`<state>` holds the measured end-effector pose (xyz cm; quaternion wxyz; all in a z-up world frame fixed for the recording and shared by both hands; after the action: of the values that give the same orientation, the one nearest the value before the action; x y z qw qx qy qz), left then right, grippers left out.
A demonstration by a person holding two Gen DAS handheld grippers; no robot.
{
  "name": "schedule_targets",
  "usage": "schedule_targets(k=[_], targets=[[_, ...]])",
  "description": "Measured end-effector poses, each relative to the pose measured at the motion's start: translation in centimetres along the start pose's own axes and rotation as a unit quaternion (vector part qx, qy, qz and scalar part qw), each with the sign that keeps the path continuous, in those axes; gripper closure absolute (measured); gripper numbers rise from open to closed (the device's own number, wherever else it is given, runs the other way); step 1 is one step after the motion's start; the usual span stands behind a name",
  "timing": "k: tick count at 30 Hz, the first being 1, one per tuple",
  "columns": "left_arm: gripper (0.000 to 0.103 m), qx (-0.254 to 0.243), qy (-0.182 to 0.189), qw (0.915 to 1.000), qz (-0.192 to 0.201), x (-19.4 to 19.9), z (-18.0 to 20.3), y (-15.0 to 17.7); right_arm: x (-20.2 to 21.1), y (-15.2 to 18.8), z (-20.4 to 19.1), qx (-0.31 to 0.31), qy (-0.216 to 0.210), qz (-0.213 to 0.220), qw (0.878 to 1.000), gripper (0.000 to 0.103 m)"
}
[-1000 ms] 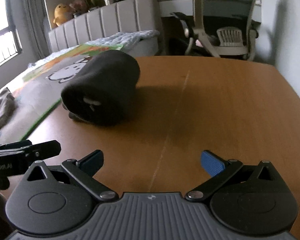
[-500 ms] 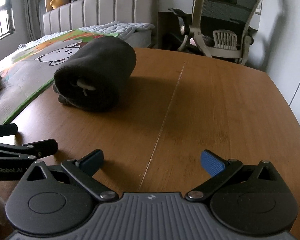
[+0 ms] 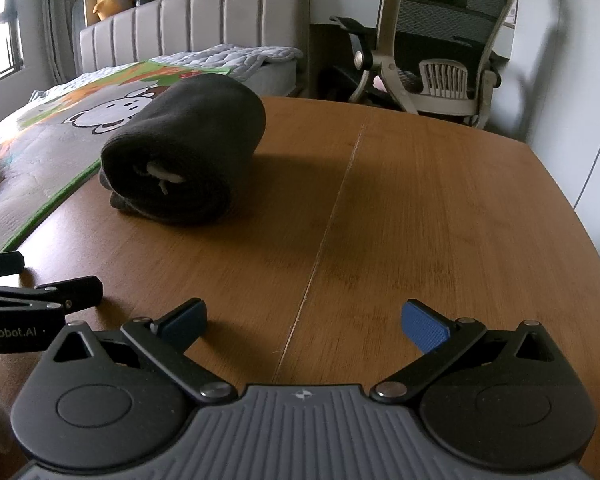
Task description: Fold clothes
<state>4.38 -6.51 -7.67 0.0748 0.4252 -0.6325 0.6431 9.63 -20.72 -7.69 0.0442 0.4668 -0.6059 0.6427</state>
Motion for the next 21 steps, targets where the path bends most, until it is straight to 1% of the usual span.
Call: schedule_targets(k=[21], targets=[[0.0, 0.001, -0.001, 1.0, 0.0, -0.24, -0.03, -0.11, -0.07, -0.04, 0.06, 0.003, -0.004, 0.001, 1.0, 0.0]])
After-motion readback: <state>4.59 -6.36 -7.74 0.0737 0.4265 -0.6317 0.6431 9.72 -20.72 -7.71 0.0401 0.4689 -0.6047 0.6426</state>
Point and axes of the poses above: each gripper's, at about its wrist camera, not at the fingertips, and x roughly against the way its jaws point, z to its right, y to its underside, the point moved 9 cm from there along -x, roughly the way its jaws point, and after that the axes turned 14 degrees about -y, right-handed, at the moved point
